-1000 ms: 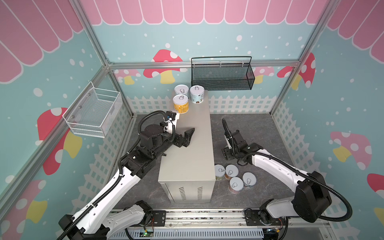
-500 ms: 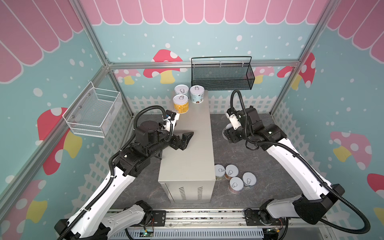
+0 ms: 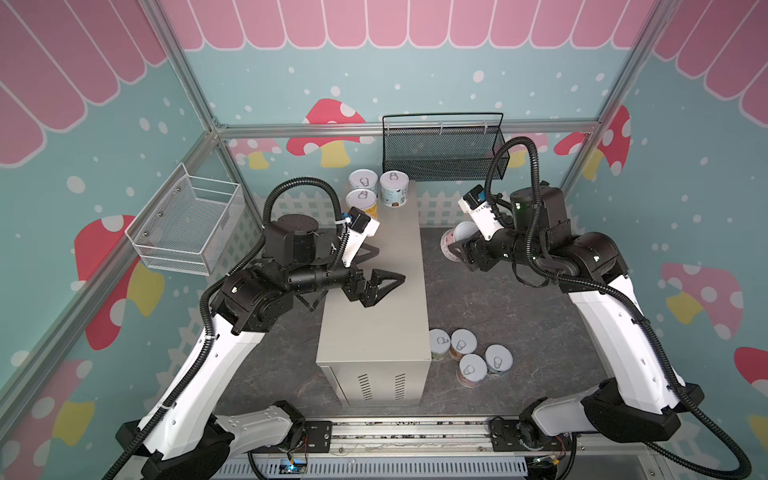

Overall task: Place and organize the canned foods onto the counter
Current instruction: 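Lift the pink can with the right gripper up toward the cabinet top, then set the pink can on the cabinet top beside the yellow can and release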

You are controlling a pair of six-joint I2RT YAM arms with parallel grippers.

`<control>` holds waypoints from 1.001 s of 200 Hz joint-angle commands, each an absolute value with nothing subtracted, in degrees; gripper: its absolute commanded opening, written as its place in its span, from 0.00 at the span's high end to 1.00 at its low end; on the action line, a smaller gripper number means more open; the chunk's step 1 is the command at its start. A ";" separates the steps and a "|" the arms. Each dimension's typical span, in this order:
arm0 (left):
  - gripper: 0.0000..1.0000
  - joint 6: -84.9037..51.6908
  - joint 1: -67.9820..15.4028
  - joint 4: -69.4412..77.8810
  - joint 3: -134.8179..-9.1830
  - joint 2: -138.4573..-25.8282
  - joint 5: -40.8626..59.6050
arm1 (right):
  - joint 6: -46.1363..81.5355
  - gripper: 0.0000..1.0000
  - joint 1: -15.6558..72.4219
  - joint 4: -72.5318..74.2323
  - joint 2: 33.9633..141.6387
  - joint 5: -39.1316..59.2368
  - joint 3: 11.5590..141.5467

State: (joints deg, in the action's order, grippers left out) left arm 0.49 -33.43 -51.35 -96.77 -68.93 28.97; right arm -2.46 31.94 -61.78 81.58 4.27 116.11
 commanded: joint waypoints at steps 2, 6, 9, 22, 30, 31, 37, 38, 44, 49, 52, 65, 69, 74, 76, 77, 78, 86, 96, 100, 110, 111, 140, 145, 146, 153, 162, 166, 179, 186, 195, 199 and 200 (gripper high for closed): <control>0.01 2.72 -33.81 -55.74 -98.87 -68.06 31.65 | -6.27 0.31 32.21 -59.06 81.98 13.81 119.74; 0.01 2.77 -33.80 -55.85 -99.05 -67.88 31.49 | -6.55 0.31 32.23 -59.04 82.15 14.99 119.87; 0.01 2.85 -33.81 -55.89 -99.05 -67.79 31.33 | -6.77 0.31 32.25 -58.87 82.22 16.11 119.84; 0.01 3.21 -33.84 -56.40 -99.23 -67.35 30.64 | -7.41 0.30 32.23 -58.38 82.95 20.09 119.87; 0.01 3.34 -33.83 -56.64 -99.18 -67.03 30.18 | -7.70 0.29 32.23 -58.34 83.58 22.45 119.90; 0.01 3.34 -33.79 -56.67 -99.16 -66.96 30.12 | -7.72 0.29 32.20 -58.30 83.63 22.65 119.94; 0.01 3.42 -33.79 -56.77 -99.04 -66.72 29.69 | -7.76 0.29 32.20 -57.99 84.00 23.73 119.83; 0.01 3.42 -33.77 -56.77 -99.00 -66.67 29.61 | -7.79 0.29 32.23 -57.96 84.05 23.86 119.81; 0.01 3.56 -33.77 -56.78 -98.82 -66.38 29.03 | -7.75 0.29 32.29 -57.75 84.48 24.68 119.78; 0.01 3.60 -33.79 -56.82 -98.64 -66.12 28.41 | -7.74 0.29 32.32 -57.68 84.95 25.34 119.81; 0.01 3.60 -33.79 -56.82 -98.55 -65.98 28.13 | -7.83 0.29 32.37 -57.66 85.20 25.80 119.92; 0.01 3.94 -33.78 -56.73 -98.07 -65.34 26.88 | -8.21 0.28 32.63 -57.42 86.15 27.87 119.91; 0.01 3.95 -33.77 -56.49 -97.82 -65.07 26.38 | -8.39 0.28 32.75 -57.32 86.50 28.66 119.94; 0.01 3.88 -33.79 -55.90 -97.31 -64.68 25.77 | -8.50 0.27 32.78 -57.26 86.85 29.21 120.03; 0.01 3.87 -33.83 -55.64 -97.10 -64.51 25.56 | -8.63 0.26 32.97 -57.22 87.10 29.58 120.16; 0.01 3.82 -33.79 -55.50 -97.07 -64.42 25.44 | -8.63 0.26 32.97 -57.22 87.10 29.58 120.16; 0.01 3.80 -33.77 -55.39 -96.87 -64.29 25.33 | -8.75 0.26 33.05 -57.22 87.30 29.85 120.20; 0.01 3.82 -33.80 -54.52 -95.98 -63.79 24.61 | -8.83 0.25 33.41 -57.22 88.15 30.37 120.71; 0.01 3.87 -33.81 -54.00 -95.38 -63.34 23.62 | -8.79 0.25 34.12 -57.40 89.34 30.49 121.55; 0.01 3.87 -33.78 -53.75 -95.20 -63.22 23.28 | -8.87 0.25 34.31 -57.54 89.85 30.55 122.02; 0.01 4.00 -33.80 -53.15 -94.63 -62.81 22.46 | -8.77 0.24 34.93 -57.68 91.04 30.57 123.22; 0.01 4.06 -33.82 -53.07 -94.56 -62.78 22.26 | -8.73 0.24 34.95 -57.67 91.22 30.58 123.35; 0.01 3.75 -33.82 -48.27 -90.56 -60.69 17.35 | -8.41 0.21 36.39 -58.27 95.98 29.66 127.79; 0.01 3.69 -33.82 -47.55 -89.89 -60.39 16.66 | -8.27 0.21 36.46 -58.42 96.88 29.18 128.81; 0.01 3.69 -33.78 -47.46 -89.77 -60.30 16.59 | -8.18 0.21 36.47 -58.43 97.00 29.05 129.00; 0.01 3.84 -33.75 -46.81 -88.96 -60.03 15.75 | -7.88 0.21 36.63 -58.45 98.30 28.48 130.23; 0.01 3.91 -33.75 -46.13 -88.02 -59.68 14.76 | -7.37 0.21 36.77 -58.24 99.48 27.75 131.47; 0.01 4.02 -33.77 -46.00 -87.61 -59.59 14.50 | -7.11 0.22 36.81 -57.92 100.02 27.49 131.91; 0.01 4.54 -33.80 -45.79 -86.62 -59.34 13.71 | -6.26 0.24 36.76 -56.46 101.18 26.79 132.45; 0.01 4.72 -33.75 -45.51 -86.17 -59.22 13.10 | -5.95 0.25 36.88 -55.51 101.74 26.89 132.44; 0.01 4.98 -33.76 -44.90 -85.14 -58.86 12.32 | -5.36 0.27 36.89 -54.22 102.38 26.99 132.45; 0.01 5.09 -33.75 -44.64 -84.85 -58.73 11.95 | -5.19 0.27 36.91 -53.79 102.74 27.11 132.45; 0.01 5.14 -33.75 -44.64 -84.79 -58.67 11.91 | -5.19 0.28 36.91 -53.62 102.79 27.09 132.45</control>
